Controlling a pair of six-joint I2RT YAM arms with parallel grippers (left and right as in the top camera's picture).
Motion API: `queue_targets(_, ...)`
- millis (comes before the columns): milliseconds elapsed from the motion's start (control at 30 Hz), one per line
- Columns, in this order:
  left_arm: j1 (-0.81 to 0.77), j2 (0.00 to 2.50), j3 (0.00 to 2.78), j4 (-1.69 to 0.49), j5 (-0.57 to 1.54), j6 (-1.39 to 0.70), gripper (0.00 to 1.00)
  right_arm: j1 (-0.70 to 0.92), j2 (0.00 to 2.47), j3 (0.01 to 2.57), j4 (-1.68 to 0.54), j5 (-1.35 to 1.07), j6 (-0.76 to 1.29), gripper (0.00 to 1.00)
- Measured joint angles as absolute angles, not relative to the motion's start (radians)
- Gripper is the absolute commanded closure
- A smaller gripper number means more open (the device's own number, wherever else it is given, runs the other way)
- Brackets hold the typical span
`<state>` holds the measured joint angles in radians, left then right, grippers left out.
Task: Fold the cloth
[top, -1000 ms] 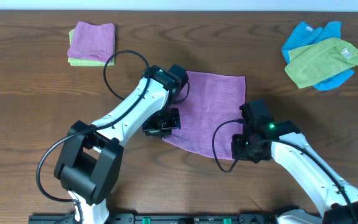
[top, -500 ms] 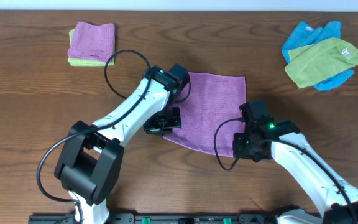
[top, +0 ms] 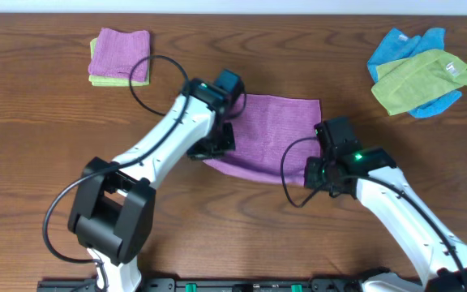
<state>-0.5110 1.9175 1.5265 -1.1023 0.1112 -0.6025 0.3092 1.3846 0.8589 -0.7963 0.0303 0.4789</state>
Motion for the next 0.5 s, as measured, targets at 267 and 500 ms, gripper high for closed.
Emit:
queue_targets(267, -0.429, 1.917, 1.549, -0.98, 0.063, -0.603, 0.94, 0.277, 1.385, 0.874, -0.665, 0.101, 0.487, 0.98)
queue_targets(500, -0.443, 1.917, 1.551, -0.853, 0.051, -0.603, 0.94, 0.277, 1.385, 0.875, -0.562, 0.132, 0.487, 0.98)
